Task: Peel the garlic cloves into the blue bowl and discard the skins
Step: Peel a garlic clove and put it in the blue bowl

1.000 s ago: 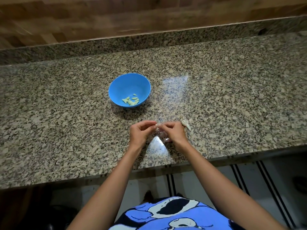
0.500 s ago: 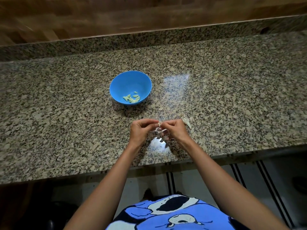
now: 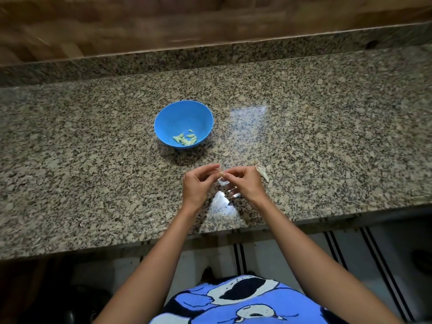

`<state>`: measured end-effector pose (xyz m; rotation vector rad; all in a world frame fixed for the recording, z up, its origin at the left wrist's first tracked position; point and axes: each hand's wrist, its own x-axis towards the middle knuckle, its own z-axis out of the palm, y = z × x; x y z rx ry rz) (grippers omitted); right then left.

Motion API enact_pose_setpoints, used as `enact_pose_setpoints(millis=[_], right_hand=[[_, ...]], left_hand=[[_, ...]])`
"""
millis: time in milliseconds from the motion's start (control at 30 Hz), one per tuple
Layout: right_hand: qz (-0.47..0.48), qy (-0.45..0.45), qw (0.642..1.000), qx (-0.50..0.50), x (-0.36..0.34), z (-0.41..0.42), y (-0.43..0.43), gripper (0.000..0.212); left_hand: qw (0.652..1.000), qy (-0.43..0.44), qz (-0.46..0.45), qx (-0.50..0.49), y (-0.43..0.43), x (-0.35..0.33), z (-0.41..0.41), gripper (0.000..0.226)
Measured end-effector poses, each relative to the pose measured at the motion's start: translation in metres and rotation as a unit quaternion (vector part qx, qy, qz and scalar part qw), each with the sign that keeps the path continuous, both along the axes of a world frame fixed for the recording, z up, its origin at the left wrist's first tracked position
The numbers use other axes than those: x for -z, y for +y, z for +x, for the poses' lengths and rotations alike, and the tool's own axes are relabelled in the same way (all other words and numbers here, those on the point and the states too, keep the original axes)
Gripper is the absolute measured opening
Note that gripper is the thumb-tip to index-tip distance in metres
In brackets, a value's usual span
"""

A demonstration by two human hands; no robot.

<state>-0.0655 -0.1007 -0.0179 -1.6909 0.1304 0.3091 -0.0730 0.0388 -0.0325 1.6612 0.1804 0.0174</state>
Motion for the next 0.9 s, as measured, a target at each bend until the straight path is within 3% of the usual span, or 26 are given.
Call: enact_pose_setpoints(millis=[467, 667, 900], right_hand=[[0.069, 0.057, 0.995, -0.044, -0.002, 0.004, -0.01, 0.014], [0.097, 0.099, 0.989, -0.042, -0.004, 0.005, -0.013, 0.012], [0.082, 0.092, 0.991, -0.055, -0.007, 0.003, -0.014, 0.01]], left_hand=[[0.999, -0.017, 0.037, 0.036, 0.005, 0.001, -0.001, 0.024], [0.992, -0.05, 0.1, 0.059, 0.005, -0.001, -0.002, 0.023], [0.991, -0.057, 0.106, 0.062, 0.005, -0.005, -0.005, 0.023]])
